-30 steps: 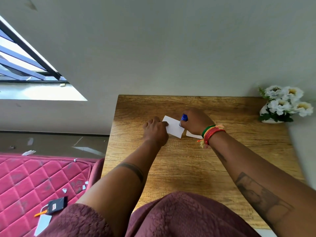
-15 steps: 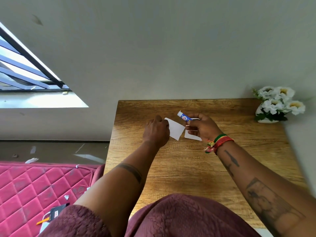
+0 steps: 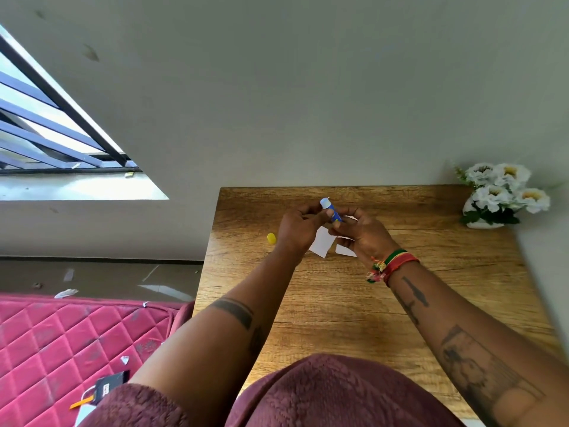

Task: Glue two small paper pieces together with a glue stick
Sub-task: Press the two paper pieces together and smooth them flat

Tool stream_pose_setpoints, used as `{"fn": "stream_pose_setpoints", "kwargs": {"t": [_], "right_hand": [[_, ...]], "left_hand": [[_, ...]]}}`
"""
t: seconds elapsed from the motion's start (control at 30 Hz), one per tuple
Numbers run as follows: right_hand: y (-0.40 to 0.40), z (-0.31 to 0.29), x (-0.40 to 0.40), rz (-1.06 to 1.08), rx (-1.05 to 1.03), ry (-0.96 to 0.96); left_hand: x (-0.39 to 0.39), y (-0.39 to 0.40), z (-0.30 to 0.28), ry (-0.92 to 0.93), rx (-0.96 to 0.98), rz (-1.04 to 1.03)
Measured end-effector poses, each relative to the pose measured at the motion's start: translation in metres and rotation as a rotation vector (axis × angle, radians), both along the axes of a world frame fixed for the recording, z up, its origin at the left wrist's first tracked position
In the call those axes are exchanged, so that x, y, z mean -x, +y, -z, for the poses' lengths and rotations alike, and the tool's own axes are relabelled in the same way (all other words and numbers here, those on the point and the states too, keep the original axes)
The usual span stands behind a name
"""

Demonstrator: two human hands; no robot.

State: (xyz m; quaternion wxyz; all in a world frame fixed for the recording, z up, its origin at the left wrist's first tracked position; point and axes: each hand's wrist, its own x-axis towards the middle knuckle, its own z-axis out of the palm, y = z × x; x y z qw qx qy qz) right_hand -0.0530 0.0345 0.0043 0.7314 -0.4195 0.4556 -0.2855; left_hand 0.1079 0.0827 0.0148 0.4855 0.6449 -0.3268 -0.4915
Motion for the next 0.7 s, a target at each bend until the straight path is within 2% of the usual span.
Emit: {"fn": "stream_pose_setpoints", "kwargs": {"t": [0.17,0.27,0.37,0.6,0.7], "right_hand": [[0.001,-0.004,0.002,-0.154,0.279,0.28],[0.004,-0.005,0.001,-0.23,0.352,0.355],[0.006,-0.005,-0.001,-0.219,0.42,0.445],[0.007,0.002,-0.001,-0.075,0.433,0.503],[0.008,0.001,0.0,-0.14,0.415,0.46]], "left_hand": [[0.0,0.001,-0.002,-0.064,0.023,0.01],[0.003,0.001,-0.002,-0.057,0.041,0.014],[0.007,0.001,-0.002,-0.055,0.084,0.03],[0.011,0.0,-0.006,-0.092,0.1,0.043],[0.01,-0.002,-0.006,-0.117,0.068,0.024]]}}
